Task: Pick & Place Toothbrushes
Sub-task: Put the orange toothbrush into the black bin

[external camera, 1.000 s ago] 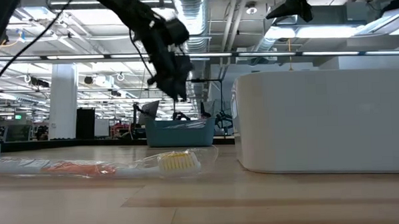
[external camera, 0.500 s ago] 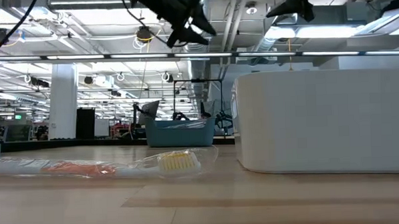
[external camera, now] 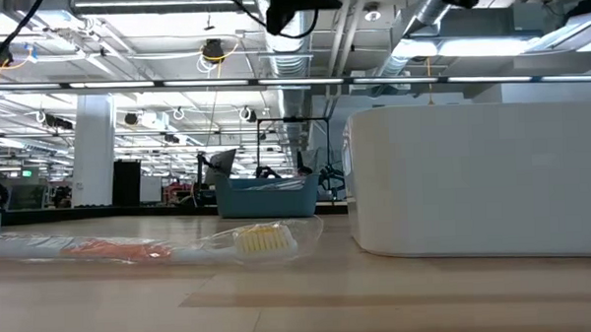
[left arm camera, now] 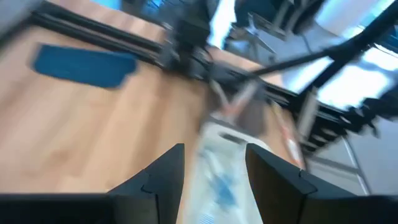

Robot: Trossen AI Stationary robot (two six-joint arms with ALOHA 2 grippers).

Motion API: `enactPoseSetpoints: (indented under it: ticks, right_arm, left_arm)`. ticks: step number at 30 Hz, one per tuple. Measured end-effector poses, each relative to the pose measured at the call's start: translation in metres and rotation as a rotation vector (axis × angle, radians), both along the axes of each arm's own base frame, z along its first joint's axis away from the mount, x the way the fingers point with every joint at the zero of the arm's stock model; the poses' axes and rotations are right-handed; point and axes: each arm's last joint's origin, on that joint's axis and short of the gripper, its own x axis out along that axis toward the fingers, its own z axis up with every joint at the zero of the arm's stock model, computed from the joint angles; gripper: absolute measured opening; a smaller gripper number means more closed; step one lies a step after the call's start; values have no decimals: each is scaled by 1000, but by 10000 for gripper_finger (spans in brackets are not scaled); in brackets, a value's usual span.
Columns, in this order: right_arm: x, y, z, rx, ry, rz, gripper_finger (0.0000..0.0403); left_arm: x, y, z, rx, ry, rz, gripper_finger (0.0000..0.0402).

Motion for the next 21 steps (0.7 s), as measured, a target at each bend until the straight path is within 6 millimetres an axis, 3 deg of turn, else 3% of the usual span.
enactPoseSetpoints:
  ticks: [5,11,21]
  right_arm:
    - [-4,33,0,64,8,130,260]
    - [-8,70,-5,188,67,195,260]
    - [4,128,-29,223,152,208,260]
  left_arm:
    - [-4,-45,-8,-47,43,-94,163]
    - [-16,-92,-33,-89,126,-145,163]
    - [-45,-138,-82,-59,283,-242,163]
